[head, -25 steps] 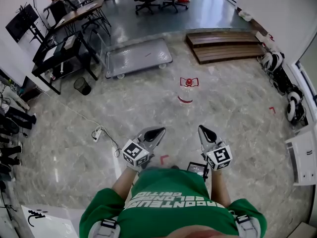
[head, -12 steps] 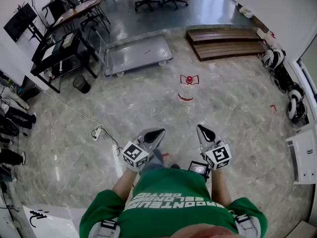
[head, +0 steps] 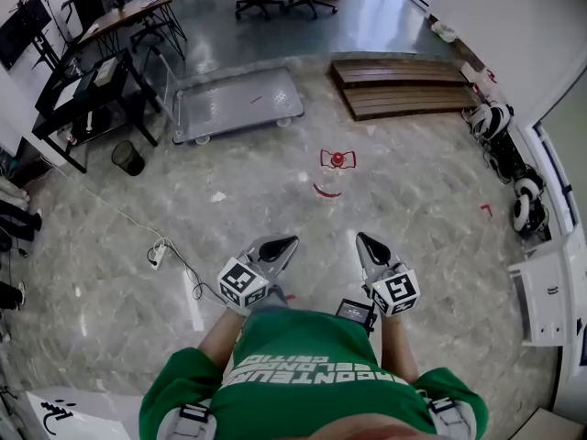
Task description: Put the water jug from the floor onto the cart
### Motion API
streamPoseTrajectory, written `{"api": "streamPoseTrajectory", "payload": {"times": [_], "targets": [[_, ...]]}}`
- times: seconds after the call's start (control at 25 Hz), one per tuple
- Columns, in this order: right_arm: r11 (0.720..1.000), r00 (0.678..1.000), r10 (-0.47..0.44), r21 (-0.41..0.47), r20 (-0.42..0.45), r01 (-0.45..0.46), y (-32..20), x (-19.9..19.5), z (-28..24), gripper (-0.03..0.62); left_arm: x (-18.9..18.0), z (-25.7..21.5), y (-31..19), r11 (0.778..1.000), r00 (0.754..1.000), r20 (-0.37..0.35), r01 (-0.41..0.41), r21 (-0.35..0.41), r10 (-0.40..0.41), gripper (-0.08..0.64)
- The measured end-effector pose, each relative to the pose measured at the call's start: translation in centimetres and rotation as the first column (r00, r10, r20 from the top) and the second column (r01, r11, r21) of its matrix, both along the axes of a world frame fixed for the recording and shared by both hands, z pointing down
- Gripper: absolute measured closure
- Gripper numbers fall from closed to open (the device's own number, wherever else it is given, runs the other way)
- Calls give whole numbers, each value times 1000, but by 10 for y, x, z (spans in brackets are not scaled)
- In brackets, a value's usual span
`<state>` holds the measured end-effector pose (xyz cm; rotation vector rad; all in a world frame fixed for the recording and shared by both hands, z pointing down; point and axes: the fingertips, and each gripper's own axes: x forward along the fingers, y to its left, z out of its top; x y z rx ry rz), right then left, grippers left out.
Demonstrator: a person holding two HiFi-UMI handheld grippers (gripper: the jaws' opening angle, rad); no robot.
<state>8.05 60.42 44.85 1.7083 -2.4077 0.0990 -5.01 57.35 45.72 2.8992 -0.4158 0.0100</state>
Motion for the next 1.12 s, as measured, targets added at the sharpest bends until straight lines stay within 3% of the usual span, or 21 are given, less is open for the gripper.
{"api": "streamPoseTrajectory", "payload": {"times": [0.36, 1.12], "targets": [[999, 1000, -27, -20, -3, 27, -89, -23, -4, 600, -20, -6, -83, 1000, 1000, -6, 20, -10, -20, 543], [998, 998, -58, -33, -24, 57, -216, -75, -5, 600, -79, 0, -197, 998, 999, -3, 48, -40, -49, 543]]}}
